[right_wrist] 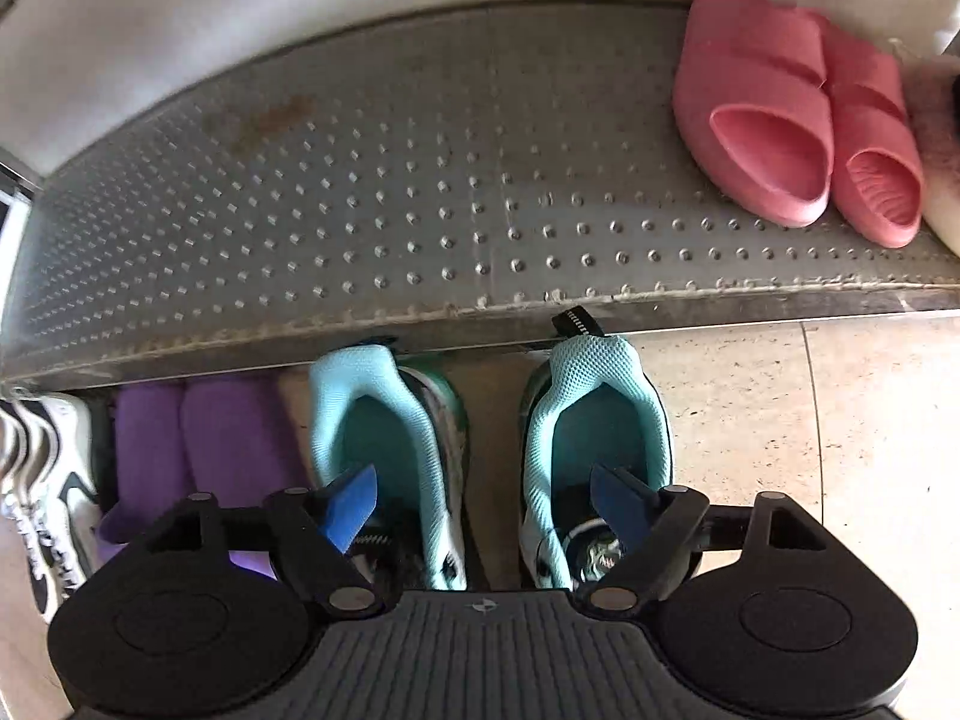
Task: Organize scattered shoes
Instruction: 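Grasp both teal-lined sneakers at the heels with the right gripper, then lift the teal-lined pair and carry it up to the rack shelf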
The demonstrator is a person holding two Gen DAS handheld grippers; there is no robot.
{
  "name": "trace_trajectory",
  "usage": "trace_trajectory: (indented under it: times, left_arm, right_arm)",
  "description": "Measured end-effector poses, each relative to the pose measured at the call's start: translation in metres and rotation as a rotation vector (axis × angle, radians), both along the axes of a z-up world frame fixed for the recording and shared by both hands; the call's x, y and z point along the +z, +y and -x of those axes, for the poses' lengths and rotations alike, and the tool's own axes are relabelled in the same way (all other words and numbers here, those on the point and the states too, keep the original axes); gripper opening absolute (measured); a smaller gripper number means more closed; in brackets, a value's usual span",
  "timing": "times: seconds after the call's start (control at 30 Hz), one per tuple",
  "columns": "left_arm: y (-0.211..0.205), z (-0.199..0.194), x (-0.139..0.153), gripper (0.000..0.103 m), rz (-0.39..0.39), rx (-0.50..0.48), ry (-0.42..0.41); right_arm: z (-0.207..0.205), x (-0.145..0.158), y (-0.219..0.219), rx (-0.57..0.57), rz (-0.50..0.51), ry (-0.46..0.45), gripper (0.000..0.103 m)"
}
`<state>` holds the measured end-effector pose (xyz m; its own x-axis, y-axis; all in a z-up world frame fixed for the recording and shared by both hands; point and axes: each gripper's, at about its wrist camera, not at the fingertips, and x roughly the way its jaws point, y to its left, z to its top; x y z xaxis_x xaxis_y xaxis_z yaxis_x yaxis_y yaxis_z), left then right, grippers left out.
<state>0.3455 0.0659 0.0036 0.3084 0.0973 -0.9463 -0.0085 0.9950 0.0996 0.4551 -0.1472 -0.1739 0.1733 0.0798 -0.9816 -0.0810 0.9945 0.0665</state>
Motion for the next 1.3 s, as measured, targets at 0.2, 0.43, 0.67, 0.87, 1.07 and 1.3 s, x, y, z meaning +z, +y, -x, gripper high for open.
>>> trace_trajectory:
  times: [0.2,0.43,0.67,0.87,1.07,1.3]
  left_arm:
    - [0.006,-0.008,-0.005,0.101,-0.012,0.010,0.017]
    - [0.007,-0.010,-0.007,0.101,-0.017,0.005,0.024]
    - [0.010,-0.005,-0.001,0.101,-0.016,0.013,0.006]
    - [0.015,0.010,0.018,0.101,-0.017,0.036,-0.059]
    - [0.024,0.031,0.040,0.101,-0.007,0.077,-0.124]
    - [0.032,0.055,0.062,0.101,0.022,0.098,-0.195]
  right_arm:
    - [-0.009,-0.034,0.007,0.026,-0.002,0.053,0.073]
    - [-0.004,-0.055,0.011,0.023,0.029,-0.006,0.070]
    - [0.024,-0.041,0.024,0.057,0.024,-0.035,0.023]
    - [0.086,0.004,0.026,0.026,0.052,-0.183,0.023]
    - [0.152,0.066,0.023,-0.035,0.084,-0.344,0.021]
    - [0.197,0.177,0.031,-0.053,0.017,-0.534,0.021]
